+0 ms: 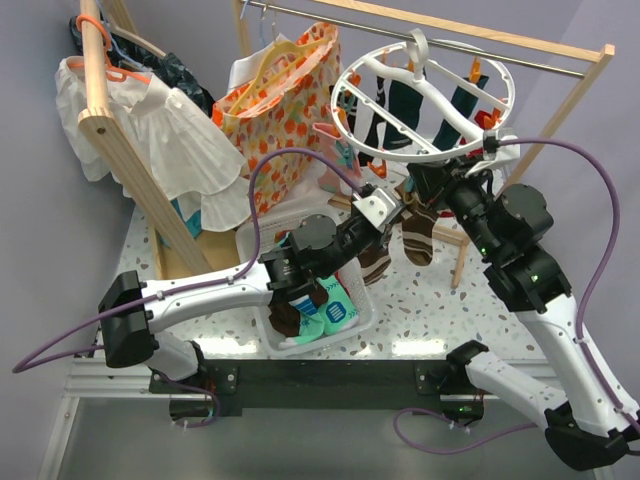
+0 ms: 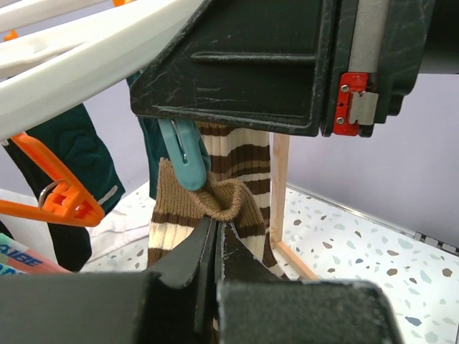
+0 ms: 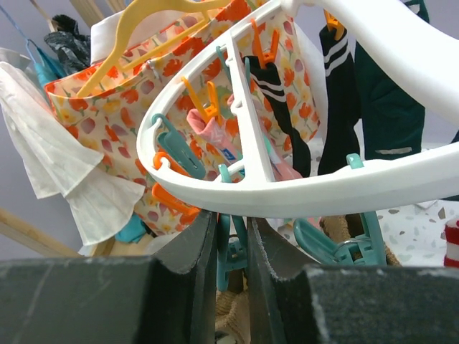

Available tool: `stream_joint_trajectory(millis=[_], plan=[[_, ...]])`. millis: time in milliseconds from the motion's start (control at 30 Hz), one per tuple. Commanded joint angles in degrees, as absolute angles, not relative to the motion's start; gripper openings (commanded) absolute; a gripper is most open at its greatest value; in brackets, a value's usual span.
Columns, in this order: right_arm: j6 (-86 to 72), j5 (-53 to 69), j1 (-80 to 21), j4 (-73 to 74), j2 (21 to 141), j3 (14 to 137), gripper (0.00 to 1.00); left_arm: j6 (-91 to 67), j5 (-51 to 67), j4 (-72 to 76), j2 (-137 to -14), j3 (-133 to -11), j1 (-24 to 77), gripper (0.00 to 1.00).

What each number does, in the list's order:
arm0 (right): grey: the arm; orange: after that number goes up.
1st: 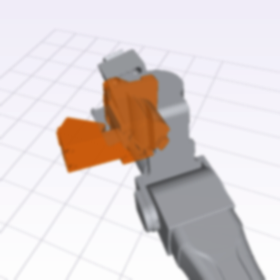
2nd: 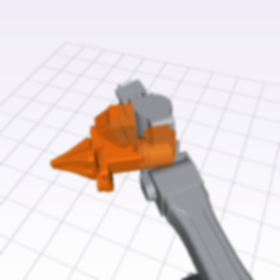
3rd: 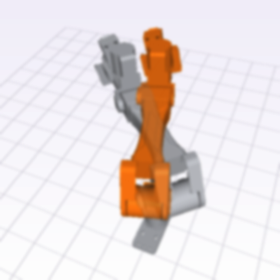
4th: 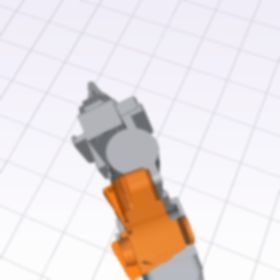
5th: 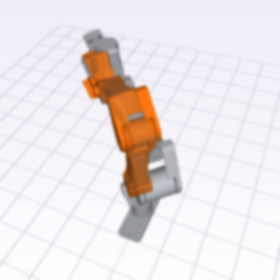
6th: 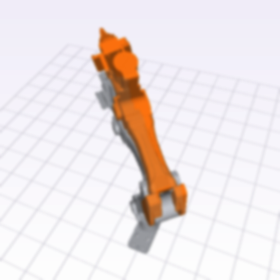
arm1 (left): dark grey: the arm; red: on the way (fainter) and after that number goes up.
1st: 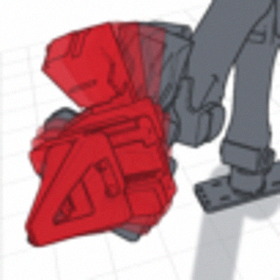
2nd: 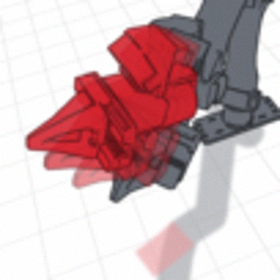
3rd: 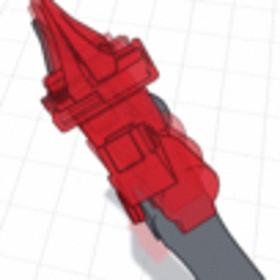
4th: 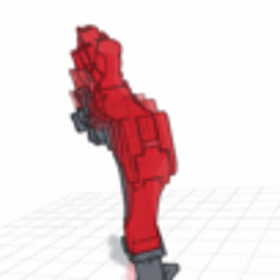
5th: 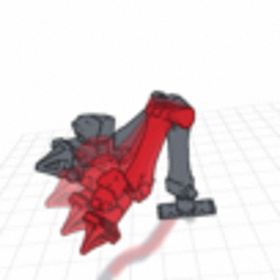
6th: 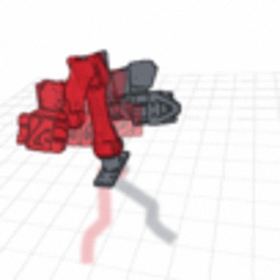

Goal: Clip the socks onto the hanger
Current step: Clamp the sock onto the hanger.

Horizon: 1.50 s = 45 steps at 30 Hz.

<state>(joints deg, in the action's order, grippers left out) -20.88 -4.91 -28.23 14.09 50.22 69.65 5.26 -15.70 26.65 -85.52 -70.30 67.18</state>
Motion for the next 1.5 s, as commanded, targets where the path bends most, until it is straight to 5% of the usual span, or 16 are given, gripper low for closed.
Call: stream_joint_trajectory(millis=[0, 967, 1033, 1200, 1300, 1400, 1467], plan=[[-21.27, -7.03, -28.21, 11.87, 49.39, 69.08, 0.13, 6.42, -16.61, 31.38, -85.08, -73.3, 67.41, 0.0], [-24.96, -5.98, -28.3, 9.49, 49.22, 67.24, 0.16, 9.32, -17.58, 30.5, -86.49, -76.73, 68.55, 0.0], [-24.79, -5.98, -28.21, 9.49, 49.04, 67.32, 0.24, 9.58, -17.75, 30.67, -86.48, -76.82, 68.64, 0.0], [-23.82, -6.24, -28.3, 10.37, 48.43, 67.59, 0.73, 9.67, -17.93, 30.67, -86.92, -76.73, 68.56, 0.0], [-22.86, -6.76, -28.21, 11.34, 47.73, 68.29, 0.85, 9.23, -17.84, 31.2, -87.19, -76.82, 68.56, 0.06], [-21.19, -8.25, -28.21, 12.21, 46.85, 69.08, 0.92, 9.14, -17.67, 31.9, -87.19, -76.56, 68.55, 0.38], [-19.35, -9.4, -28.21, 13.53, 46.15, 69.34, 0.93, 8.62, -17.67, 32.43, -86.66, -76.29, 68.64, 0.47]])
